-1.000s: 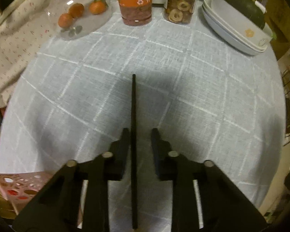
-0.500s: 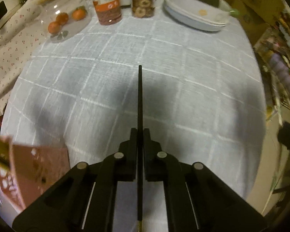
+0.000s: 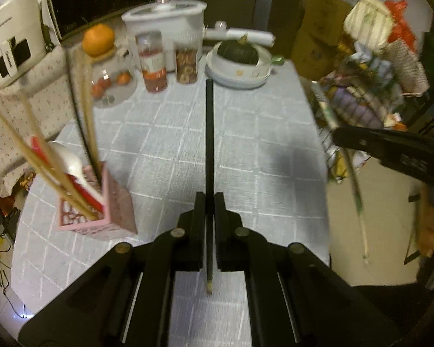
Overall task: Organize utensils
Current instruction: 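Carry the black chopstick over the pink basket, lower it in, open the left gripper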
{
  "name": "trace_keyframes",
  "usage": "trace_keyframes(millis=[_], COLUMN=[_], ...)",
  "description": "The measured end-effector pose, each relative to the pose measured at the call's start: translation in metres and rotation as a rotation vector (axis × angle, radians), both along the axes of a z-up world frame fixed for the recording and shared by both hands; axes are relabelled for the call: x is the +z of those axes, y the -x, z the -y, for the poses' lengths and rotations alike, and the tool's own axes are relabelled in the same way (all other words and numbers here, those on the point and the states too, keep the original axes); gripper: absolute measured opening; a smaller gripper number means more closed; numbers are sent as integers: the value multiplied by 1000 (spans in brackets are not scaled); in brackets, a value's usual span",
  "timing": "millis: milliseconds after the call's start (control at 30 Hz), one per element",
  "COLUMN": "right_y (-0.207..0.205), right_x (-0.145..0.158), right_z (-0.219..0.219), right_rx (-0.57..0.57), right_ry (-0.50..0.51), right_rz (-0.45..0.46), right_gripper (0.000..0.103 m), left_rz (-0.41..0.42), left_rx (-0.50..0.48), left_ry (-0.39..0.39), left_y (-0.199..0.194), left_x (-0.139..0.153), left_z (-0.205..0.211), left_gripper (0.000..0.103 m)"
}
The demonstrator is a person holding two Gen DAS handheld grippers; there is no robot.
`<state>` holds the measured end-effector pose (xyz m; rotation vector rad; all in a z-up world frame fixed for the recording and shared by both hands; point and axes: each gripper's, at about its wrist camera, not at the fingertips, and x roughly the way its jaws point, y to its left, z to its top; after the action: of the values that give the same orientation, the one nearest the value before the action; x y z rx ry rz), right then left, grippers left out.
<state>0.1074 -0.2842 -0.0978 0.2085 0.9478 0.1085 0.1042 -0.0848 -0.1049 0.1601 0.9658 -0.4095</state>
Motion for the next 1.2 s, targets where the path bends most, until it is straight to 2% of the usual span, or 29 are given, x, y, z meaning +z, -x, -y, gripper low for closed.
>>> trace_keyframes(millis=[267,433,567,700,867,1200], right_y=[15,13,8,0,-9,-13], right_x=[36,42,47,52,50,46], right_z=[-37,-60,-76,-100,-131,-154], right_rx=[40,72,89,117,157,196], right_ry=[-26,-43,-65,-75,-68,-88], right_rz=[144,184,204,232,249,265], right_gripper=[10,10,10,10,10,10], left_rz=[90,173,191,276,309,335], left_rx=[-3,27,44,78,140,202], left_ry=[123,201,252,250,260,167], left_y=[23,35,33,33,27,8], left_x=[36,53,67,84,91,72], left_z=[-35,-64,-86,-106,-128,-140], left_gripper=[6,6,6,6,6,6])
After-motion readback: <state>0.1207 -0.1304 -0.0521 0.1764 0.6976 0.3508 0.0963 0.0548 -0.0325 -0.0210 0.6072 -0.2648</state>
